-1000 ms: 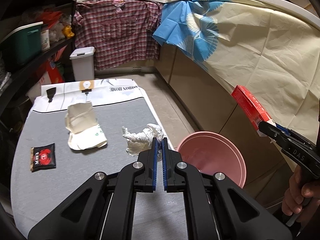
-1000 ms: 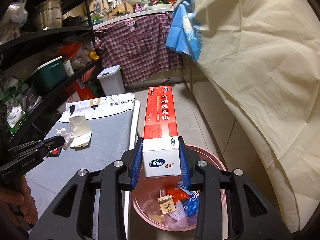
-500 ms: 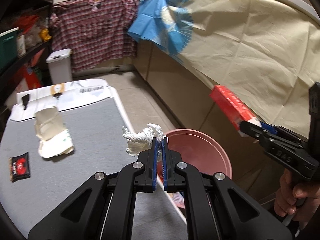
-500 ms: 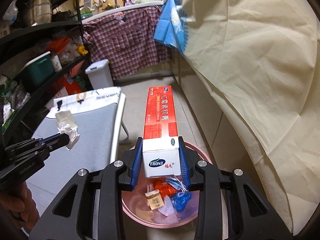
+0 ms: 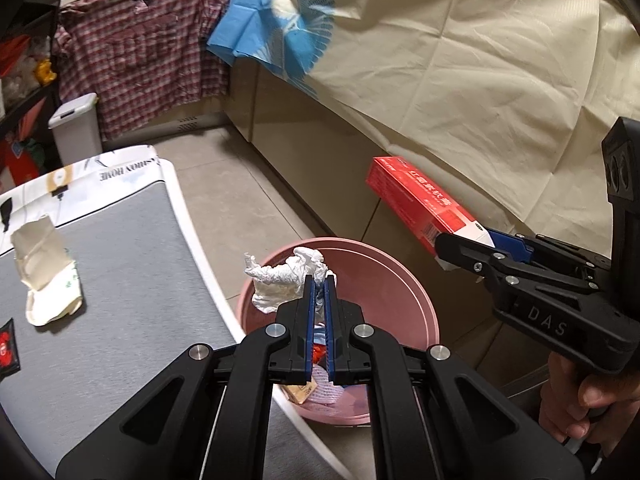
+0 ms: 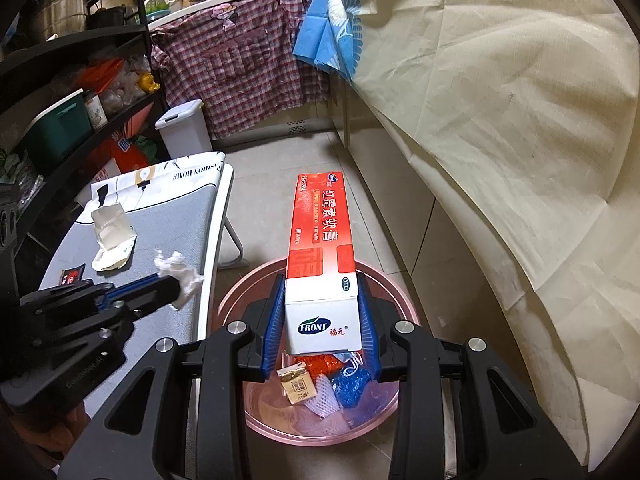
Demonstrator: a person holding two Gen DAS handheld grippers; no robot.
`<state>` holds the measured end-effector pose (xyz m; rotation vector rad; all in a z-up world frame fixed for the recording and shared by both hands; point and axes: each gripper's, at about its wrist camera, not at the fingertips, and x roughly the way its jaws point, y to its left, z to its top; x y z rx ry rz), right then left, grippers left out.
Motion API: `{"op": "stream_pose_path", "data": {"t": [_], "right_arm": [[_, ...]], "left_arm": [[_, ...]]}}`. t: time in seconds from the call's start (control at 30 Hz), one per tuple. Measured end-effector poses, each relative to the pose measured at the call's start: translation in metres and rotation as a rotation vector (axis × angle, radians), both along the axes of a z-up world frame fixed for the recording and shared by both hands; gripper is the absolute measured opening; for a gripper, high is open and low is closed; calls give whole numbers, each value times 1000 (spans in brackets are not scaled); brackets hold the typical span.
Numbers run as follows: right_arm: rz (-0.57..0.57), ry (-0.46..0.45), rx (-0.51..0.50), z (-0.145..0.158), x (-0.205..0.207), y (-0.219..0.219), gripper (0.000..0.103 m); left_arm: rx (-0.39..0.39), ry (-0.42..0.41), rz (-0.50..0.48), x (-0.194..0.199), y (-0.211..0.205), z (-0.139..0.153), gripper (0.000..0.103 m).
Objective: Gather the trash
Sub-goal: 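Open both tools to drop the ointment box and tissue into the bin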
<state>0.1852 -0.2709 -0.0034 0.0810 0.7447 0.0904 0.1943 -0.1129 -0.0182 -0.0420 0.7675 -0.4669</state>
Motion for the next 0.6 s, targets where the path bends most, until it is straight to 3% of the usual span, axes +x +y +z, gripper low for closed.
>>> {"op": "stream_pose_path", "data": {"t": [0.23, 0.3, 0.37, 0.6], "right_arm": [[-10, 26, -9, -5, 5, -2, 37], [-28, 30, -13, -6, 7, -4, 43], [-42, 29, -13, -6, 8, -7, 52], [-55, 14, -2, -4, 5, -8, 52]], "left_arm": [[9, 19, -28, 4, -14, -5, 5], [6, 29, -33, 7, -14, -6, 22], [-1, 23, -21, 6, -10, -5, 31], [-21, 20, -2, 5, 0, -2, 31]]}}
